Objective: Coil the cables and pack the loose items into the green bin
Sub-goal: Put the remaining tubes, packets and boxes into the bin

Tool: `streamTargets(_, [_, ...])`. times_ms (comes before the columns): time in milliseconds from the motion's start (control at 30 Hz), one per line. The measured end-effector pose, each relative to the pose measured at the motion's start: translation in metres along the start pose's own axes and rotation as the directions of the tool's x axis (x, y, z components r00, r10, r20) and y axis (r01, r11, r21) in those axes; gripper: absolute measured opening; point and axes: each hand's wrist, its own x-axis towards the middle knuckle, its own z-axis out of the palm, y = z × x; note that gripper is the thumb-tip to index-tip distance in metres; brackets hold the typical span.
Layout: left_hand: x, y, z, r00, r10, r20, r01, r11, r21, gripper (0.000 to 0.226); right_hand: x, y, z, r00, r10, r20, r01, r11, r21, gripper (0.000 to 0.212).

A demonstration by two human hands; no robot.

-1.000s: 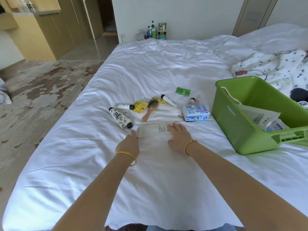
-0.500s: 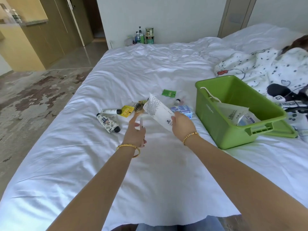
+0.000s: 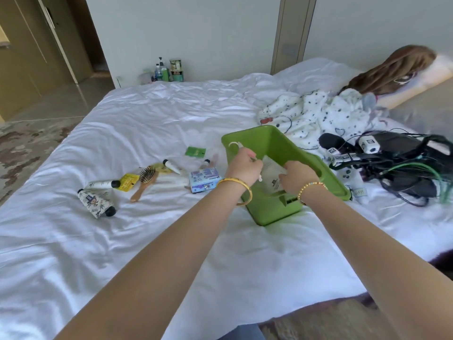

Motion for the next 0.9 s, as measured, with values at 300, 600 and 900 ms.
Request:
streamTargets(300, [0.03, 0.004, 0.025, 0.995, 0.097, 0.019, -0.099, 0.971, 0.216, 0.046, 0.021, 0.0, 0.009, 0.986, -0.01, -0.164, -0.002, 0.997, -0.072, 0.018])
streamTargets(600, [0.036, -0.02, 0.036, 0.989, -0.09, 0.12, -0.059, 0.505, 0.861, 0.042, 0.017, 0.028, 0.007, 0.995, -0.033, -0.089, 0.043, 0.993, 0.109, 0.04])
streamTargets(900, [0.017, -0.048, -0.014, 0.948, 0.299, -0.112, -0.16, 0.749, 0.643, 0.028, -0.004, -0.047, 0.029, 0.837, -0.382, -0.391, 0.433, 0.9, 0.047, 0.036])
